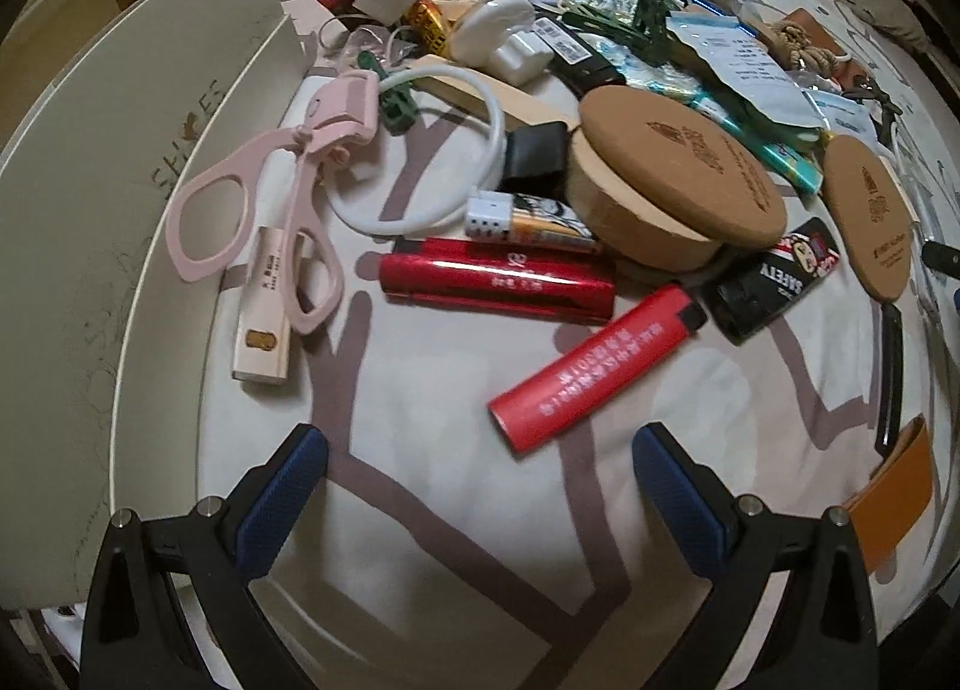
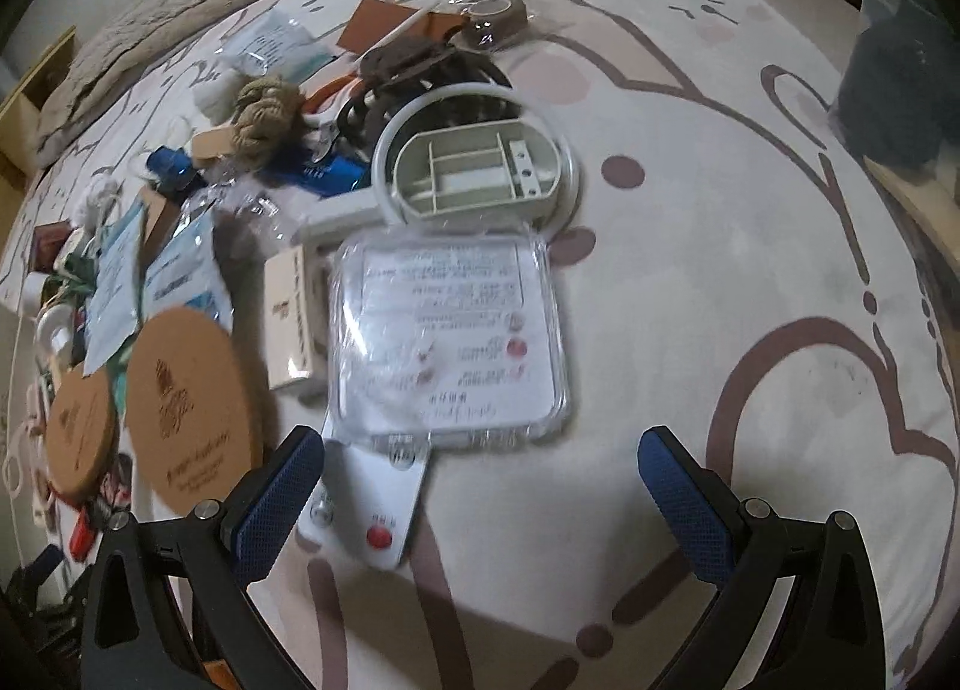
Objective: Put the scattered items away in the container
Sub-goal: 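Lower the left gripper toward the red lighter while the right gripper approaches the clear square plastic case, then close the right gripper on the clear plastic case while the left gripper closes on the red lighter, then lift the red lighter and clear plastic case off the bed with both grippers, then carry both items over the white shoe box and open the left gripper to drop the lighter, then lower the clear plastic case into the box and open the right gripper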
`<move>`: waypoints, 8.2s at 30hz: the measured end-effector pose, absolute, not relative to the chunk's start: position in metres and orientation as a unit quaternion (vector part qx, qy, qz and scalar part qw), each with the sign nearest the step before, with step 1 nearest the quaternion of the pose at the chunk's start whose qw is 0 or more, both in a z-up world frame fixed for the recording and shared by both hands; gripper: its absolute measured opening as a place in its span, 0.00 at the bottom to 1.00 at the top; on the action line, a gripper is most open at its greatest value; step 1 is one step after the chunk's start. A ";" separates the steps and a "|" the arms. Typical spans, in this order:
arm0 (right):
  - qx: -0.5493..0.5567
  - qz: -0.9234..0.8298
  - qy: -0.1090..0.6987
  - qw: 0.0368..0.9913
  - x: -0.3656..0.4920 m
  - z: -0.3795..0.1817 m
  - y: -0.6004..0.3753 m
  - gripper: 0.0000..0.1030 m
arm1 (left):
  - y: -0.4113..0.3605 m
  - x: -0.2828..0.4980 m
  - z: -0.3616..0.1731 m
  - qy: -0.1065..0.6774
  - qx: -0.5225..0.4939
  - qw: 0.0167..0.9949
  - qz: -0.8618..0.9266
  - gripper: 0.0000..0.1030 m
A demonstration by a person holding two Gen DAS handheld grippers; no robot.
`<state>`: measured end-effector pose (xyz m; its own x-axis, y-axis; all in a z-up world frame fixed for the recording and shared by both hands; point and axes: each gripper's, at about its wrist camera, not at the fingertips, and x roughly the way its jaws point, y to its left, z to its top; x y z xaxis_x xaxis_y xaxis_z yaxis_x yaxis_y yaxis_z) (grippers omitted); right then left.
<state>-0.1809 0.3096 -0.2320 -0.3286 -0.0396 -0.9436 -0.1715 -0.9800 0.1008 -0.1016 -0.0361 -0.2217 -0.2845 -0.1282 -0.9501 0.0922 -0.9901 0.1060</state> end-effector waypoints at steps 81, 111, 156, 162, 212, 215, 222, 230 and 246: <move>-0.536 0.843 0.032 -0.035 -0.193 -0.232 0.307 0.74 | -0.016 -0.106 -0.201 -0.017 0.603 0.011 -0.797 0.78; -0.479 0.876 0.008 -0.055 -0.164 -0.162 0.281 0.74 | -0.020 -0.140 -0.159 -0.023 0.532 0.022 -0.846 0.78; -0.360 0.919 -0.033 -0.156 -0.108 -0.050 0.175 0.74 | -0.058 -0.106 -0.038 -0.004 0.369 0.035 -0.929 0.78; -0.351 0.920 -0.034 -0.168 -0.102 -0.041 0.162 0.74 | -0.070 -0.098 -0.023 0.007 0.356 0.042 -0.933 0.78; -0.309 0.885 -0.043 -0.346 -0.106 0.023 -0.036 0.74 | -0.290 -0.079 -0.028 0.076 0.361 0.153 -0.917 0.78; -0.315 0.879 -0.050 -0.356 -0.108 0.017 -0.049 0.74 | -0.306 -0.090 -0.051 0.102 0.398 0.153 -0.899 0.78; -0.333 0.865 -0.061 -0.371 -0.117 0.000 -0.071 0.74 | -0.322 -0.115 -0.087 0.096 0.472 0.145 -0.864 0.78; -0.353 0.852 -0.052 -0.383 -0.125 -0.020 -0.079 0.74 | -0.312 -0.136 -0.118 0.002 0.538 0.149 -0.830 0.79; -0.371 0.851 -0.042 -0.370 -0.139 -0.027 -0.098 0.74 | -0.311 -0.128 -0.118 0.041 0.506 0.123 -0.853 1.00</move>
<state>-0.1391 -0.0977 -0.0269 -0.4510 -0.5983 -0.6623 0.6613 -0.7223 0.2023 -0.1280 -0.3106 -0.1184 -0.4572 -0.1683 -0.8733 0.2523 -0.9661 0.0541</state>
